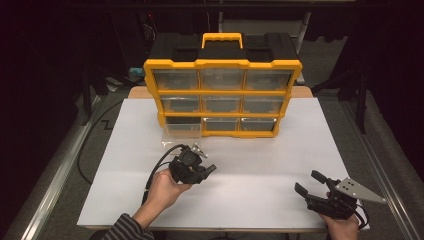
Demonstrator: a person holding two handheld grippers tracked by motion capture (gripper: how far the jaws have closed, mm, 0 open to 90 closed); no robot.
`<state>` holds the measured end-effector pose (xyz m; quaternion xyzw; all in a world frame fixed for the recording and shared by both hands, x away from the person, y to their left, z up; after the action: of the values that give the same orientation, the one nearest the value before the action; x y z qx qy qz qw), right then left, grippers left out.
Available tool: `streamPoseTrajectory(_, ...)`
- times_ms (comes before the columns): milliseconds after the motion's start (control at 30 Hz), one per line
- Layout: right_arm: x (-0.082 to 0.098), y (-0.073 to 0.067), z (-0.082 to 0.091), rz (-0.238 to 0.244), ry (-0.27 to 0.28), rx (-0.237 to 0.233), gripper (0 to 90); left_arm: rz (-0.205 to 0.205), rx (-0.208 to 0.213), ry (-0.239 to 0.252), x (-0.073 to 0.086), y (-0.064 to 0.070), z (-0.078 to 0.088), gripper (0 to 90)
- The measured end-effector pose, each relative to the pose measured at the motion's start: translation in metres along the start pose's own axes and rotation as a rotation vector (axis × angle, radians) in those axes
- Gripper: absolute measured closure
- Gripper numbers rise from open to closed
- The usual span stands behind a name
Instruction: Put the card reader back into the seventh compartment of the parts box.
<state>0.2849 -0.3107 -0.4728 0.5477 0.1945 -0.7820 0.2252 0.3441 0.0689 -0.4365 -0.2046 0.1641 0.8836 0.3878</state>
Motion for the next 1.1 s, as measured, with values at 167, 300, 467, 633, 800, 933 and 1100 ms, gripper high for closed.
streamPoseTrajectory(167,0.0,0.0,0.0,0.0,-0.001,0.0,21.3,0.007,-0.011,0.012,-0.003,-0.005,0.011,72.5)
streamPoseTrajectory(300,0.0,0.0,0.0,0.0,0.0,-0.002,21.3,0.013,-0.015,0.026,-0.004,-0.009,0.018,72.5)
streamPoseTrajectory(467,0.0,0.0,0.0,-0.002,-0.001,-0.002,21.3,0.017,-0.01,0.038,-0.007,-0.012,0.025,72.5)
streamPoseTrajectory(633,0.0,0.0,0.0,-0.002,-0.004,0.001,21.3,0.021,-0.016,0.056,-0.012,-0.016,0.033,72.5)
streamPoseTrajectory(800,0.0,0.0,0.0,-0.006,-0.004,0.0,21.3,0.035,-0.015,0.083,-0.018,-0.021,0.042,72.5)
streamPoseTrajectory(933,0.0,0.0,0.0,-0.007,-0.001,0.0,21.3,0.057,-0.013,0.098,-0.02,-0.028,0.047,72.5)
streamPoseTrajectory(1100,0.0,0.001,0.0,-0.007,-0.002,0.0,21.3,0.059,-0.033,0.125,-0.024,-0.032,0.058,72.5)
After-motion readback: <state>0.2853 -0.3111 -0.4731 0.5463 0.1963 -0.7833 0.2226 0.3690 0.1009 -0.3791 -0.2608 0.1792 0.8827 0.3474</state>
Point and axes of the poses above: each handheld gripper's, and its own axes: z roughly backward along the jaws, x roughly out of its underside, y roughly to its right, the point moved 4 cm from there along -z, roughly forward along the jaws, and after that the axes turned 3 degrees about z, right-handed, at the moved point
